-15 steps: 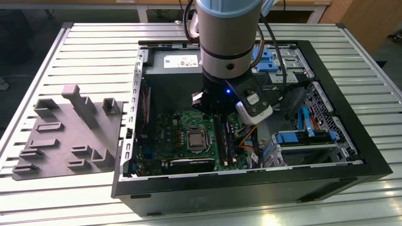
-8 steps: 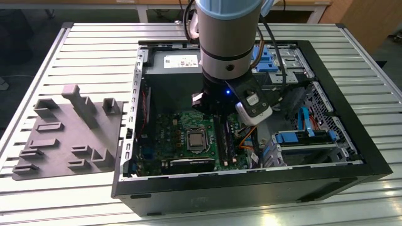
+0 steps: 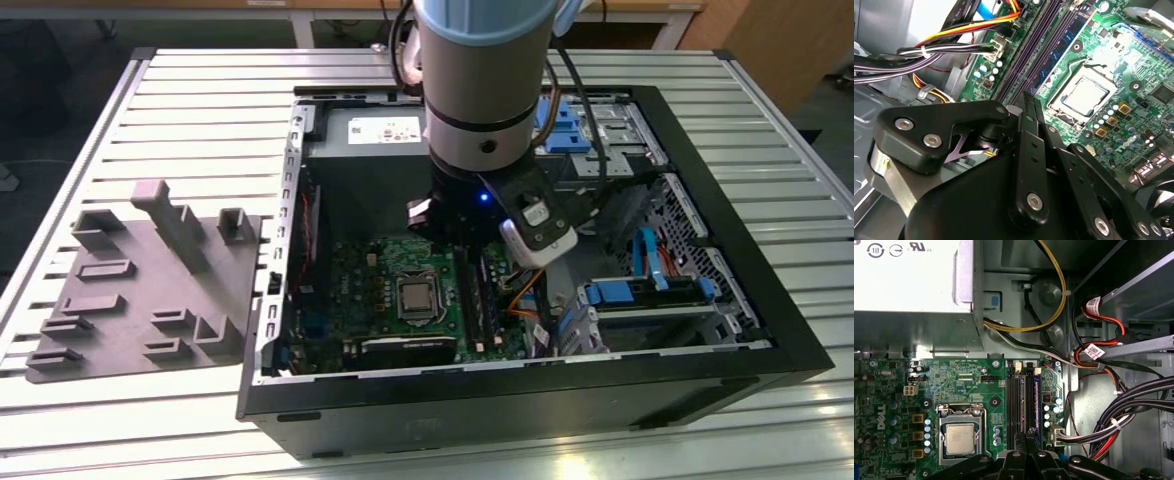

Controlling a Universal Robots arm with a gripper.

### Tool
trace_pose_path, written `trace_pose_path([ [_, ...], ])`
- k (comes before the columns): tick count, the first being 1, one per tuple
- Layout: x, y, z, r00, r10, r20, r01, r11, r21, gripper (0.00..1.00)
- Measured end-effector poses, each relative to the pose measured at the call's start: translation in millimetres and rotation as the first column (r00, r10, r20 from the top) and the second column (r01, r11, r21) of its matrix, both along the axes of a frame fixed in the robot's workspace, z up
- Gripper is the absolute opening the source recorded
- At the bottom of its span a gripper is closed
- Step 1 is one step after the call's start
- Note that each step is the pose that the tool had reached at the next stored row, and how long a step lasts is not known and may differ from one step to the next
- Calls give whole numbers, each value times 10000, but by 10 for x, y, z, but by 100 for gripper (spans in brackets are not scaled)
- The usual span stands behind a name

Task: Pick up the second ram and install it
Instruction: 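Insert the second ram into the second slot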

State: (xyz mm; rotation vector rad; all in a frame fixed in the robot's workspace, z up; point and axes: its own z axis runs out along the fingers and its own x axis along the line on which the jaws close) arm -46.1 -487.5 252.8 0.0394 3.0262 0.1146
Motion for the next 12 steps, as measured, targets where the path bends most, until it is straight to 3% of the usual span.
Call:
trace_pose_path([
  [12,0,0,-42,10000,0,0,0,10000,1,12],
])
